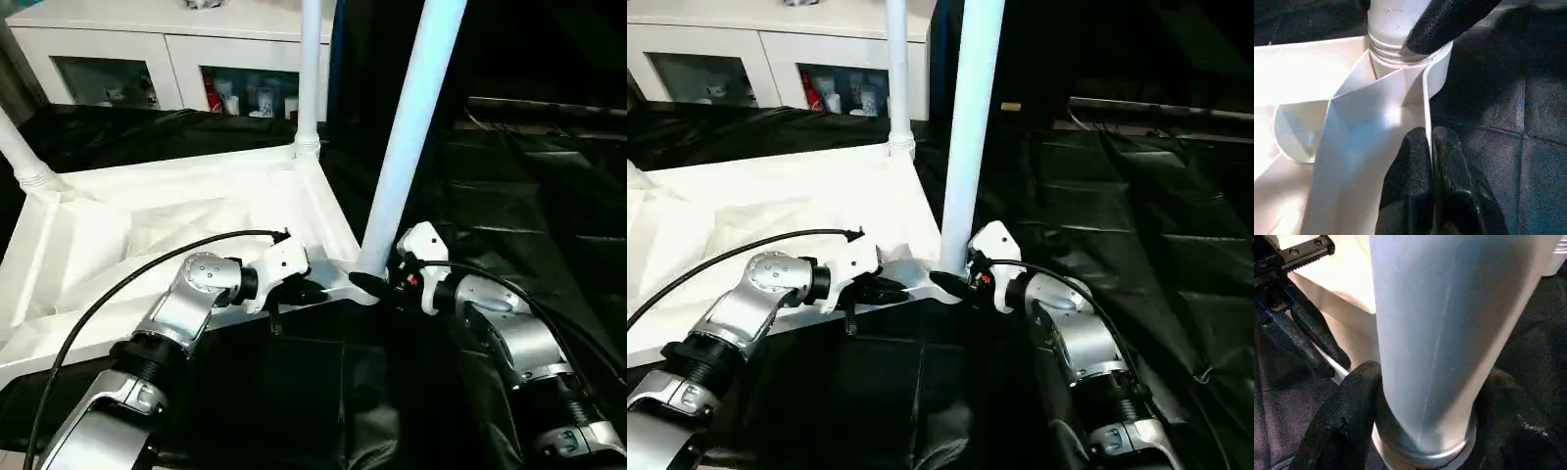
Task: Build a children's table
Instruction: Rotate leg to tighten
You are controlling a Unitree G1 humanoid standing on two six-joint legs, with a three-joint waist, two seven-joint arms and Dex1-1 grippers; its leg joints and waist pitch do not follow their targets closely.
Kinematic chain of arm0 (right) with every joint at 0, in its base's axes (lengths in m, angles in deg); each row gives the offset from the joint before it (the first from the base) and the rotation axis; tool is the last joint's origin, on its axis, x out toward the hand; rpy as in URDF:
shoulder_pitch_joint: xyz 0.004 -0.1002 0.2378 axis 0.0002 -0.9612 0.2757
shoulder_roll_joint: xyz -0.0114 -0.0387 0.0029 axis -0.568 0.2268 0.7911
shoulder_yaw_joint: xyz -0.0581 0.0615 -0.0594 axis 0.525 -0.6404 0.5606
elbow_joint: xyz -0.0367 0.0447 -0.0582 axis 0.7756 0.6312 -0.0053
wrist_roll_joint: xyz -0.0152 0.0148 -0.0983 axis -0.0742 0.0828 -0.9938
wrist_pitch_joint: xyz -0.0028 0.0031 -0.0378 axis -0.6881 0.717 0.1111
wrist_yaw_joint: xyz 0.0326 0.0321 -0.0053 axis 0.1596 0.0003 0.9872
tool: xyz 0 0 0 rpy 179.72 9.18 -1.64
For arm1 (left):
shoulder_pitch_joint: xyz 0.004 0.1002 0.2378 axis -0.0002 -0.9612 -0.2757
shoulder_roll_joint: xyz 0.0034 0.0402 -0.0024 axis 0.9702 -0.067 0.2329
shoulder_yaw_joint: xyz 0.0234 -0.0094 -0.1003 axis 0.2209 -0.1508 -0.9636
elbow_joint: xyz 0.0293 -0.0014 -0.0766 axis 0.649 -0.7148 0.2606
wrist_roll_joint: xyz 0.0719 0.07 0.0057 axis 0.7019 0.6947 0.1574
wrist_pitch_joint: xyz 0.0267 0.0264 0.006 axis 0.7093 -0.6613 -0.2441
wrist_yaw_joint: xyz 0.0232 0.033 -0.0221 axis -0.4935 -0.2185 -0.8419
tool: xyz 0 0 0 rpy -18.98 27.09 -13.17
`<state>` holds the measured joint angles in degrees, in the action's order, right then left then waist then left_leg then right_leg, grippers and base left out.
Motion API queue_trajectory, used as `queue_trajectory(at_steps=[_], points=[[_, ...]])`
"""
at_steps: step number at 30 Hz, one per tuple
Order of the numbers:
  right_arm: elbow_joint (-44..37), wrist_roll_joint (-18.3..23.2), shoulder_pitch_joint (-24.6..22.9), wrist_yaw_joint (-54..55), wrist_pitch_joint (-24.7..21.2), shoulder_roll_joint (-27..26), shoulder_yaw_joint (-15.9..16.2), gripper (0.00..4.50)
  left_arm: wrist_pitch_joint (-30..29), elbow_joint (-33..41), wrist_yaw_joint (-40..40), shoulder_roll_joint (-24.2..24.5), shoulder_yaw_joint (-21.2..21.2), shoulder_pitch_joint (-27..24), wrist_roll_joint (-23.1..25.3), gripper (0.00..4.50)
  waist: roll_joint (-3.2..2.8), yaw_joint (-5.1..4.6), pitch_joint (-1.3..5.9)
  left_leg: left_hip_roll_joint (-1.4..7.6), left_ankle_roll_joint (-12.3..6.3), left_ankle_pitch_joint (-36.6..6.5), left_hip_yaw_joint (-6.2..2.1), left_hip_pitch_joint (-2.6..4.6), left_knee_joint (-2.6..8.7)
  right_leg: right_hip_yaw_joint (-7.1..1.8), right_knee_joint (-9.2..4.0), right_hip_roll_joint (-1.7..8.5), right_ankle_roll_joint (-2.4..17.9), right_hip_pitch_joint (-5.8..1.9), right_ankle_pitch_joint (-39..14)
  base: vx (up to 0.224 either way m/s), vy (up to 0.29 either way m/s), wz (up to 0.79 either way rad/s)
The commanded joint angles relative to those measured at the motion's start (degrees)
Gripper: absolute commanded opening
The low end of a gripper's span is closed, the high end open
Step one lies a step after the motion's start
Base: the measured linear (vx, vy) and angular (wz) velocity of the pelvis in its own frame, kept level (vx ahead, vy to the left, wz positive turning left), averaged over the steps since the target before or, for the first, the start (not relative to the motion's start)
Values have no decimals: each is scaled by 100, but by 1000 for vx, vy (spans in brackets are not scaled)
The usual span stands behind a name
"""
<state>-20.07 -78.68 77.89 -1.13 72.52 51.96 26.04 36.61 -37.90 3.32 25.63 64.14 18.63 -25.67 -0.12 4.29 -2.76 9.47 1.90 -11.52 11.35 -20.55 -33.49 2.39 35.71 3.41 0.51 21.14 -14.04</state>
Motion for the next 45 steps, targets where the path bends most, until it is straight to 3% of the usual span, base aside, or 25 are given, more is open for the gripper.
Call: queue_trajectory(at_steps=[1,5,14,24,32,35,38,39,41,43,45], points=[[112,8,-122,-177,-138,-70,206,321,10,57,83,-100,35,-144,-197,0,92,14,308,431,-547,-340,-192,26,330,-300,-363,576,1527,-221,300,0,0,0],[210,-143,-82,3,-15,-48,218,363,13,42,99,-85,31,-134,-196,0,78,20,312,435,-524,-338,-188,39,328,-300,-364,574,1542,-210,305,0,0,0],[391,-172,24,92,88,-105,156,363,24,9,111,-68,12,-100,-186,0,86,20,314,426,-511,-353,-190,28,322,-303,-356,575,1540,-225,324,0,0,0],[430,3,18,1,135,-164,37,277,13,15,149,-40,14,-113,-188,0,72,29,321,431,-536,-318,-189,33,317,-296,-342,572,1576,-221,404,0,0,0],[381,23,-64,-74,160,-170,78,272,-14,32,230,-18,41,-141,-196,0,60,34,324,428,-534,-318,-192,34,314,-294,-336,568,1579,-222,427,0,0,0],[429,-55,-121,397,149,-348,-14,272,-115,-47,-27,-66,66,-100,-44,0,71,29,318,431,-507,-356,-191,34,321,-296,-345,573,1579,-217,368,0,0,0],[614,-91,-78,1238,55,-715,-270,272,-237,-189,-492,-310,77,-23,104,0,59,1,285,438,-351,-601,-197,57,355,-304,-404,579,1539,-184,-112,0,0,0],[709,-125,-42,1674,30,-903,-380,272,-302,-266,-729,-467,106,17,182,0,55,-13,272,437,-202,-795,-207,71,376,-308,-447,590,1464,-181,-535,0,0,0],[840,-131,23,2189,-24,-1125,-535,271,-375,-369,-1027,-657,147,80,287,0,54,-28,269,440,-162,-834,-202,78,382,-315,-455,585,1444,-173,-613,0,0,0],[929,-135,68,2531,-59,-1271,-639,270,-423,-438,-1224,-783,174,123,356,0,44,-58,259,439,19,-1059,-229,91,418,-321,-489,591,1351,-166,-967,0,0,0],[1155,-190,207,3332,9,-1631,-811,270,-523,-620,-1717,-1168,252,252,492,0,28,-63,257,435,54,-1101,-207,125,407,-342,-509,583,1322,-118,-936,0,0,0]])
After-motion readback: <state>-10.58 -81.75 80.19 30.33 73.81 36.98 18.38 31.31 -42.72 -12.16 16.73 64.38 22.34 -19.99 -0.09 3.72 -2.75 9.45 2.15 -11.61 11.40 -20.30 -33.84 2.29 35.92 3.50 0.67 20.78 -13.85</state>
